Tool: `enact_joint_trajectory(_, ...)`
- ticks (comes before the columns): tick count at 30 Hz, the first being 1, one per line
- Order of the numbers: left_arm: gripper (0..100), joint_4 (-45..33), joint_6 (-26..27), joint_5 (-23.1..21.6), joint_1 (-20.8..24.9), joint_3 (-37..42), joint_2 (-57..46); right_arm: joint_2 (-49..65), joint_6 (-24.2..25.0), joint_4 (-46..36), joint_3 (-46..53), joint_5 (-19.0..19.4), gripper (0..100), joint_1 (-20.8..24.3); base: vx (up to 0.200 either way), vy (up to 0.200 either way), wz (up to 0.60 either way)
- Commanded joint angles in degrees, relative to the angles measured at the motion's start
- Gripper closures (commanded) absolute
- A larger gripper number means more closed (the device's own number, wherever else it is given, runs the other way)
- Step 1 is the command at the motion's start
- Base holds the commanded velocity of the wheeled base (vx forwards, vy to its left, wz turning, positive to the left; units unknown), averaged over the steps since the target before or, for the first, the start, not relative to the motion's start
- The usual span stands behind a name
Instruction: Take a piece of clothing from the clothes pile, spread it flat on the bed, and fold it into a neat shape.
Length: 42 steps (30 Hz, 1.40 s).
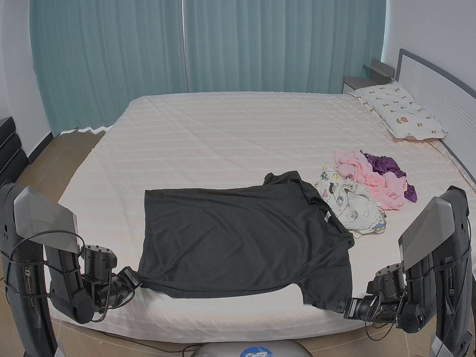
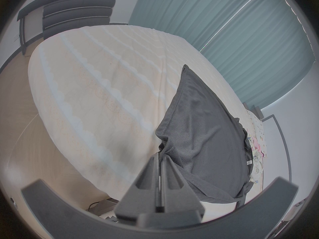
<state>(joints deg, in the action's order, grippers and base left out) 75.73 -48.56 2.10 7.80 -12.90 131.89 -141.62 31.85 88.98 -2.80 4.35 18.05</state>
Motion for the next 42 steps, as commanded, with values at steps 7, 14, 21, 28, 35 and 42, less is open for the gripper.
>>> enact_joint_trajectory(7,100,0.0,0.0,0.0,0.0,0.0,0.1,-1.0,0.1,0.9,-3.7,-0.1,0,0.9,0.0,0.0,0.0)
enact_joint_trajectory(14,100,0.0,0.0,0.0,0.0,0.0,0.0,-0.3,0.1,0.9,-2.4,-0.6,100,1.1,0.0,0.0,0.0)
enact_joint_trajectory(21,100,0.0,0.0,0.0,0.0,-0.1,0.0,4.7,0.0,0.8,2.8,-0.3,100,-1.9,0.0,0.0,0.0)
enact_joint_trajectory(28,100,0.9,0.2,0.3,0.0,0.4,-1.1,13.6,-0.1,-6.7,2.8,0.2,100,-4.4,0.0,0.0,0.0)
enact_joint_trajectory(35,100,3.3,2.7,0.8,0.0,3.1,-2.1,25.7,-0.7,-22.2,2.8,1.3,100,-4.5,0.0,0.0,0.0)
enact_joint_trajectory(42,100,6.6,10.8,0.7,0.0,9.5,-2.0,33.2,-1.2,-30.9,2.8,1.3,100,-5.7,0.0,0.0,0.0)
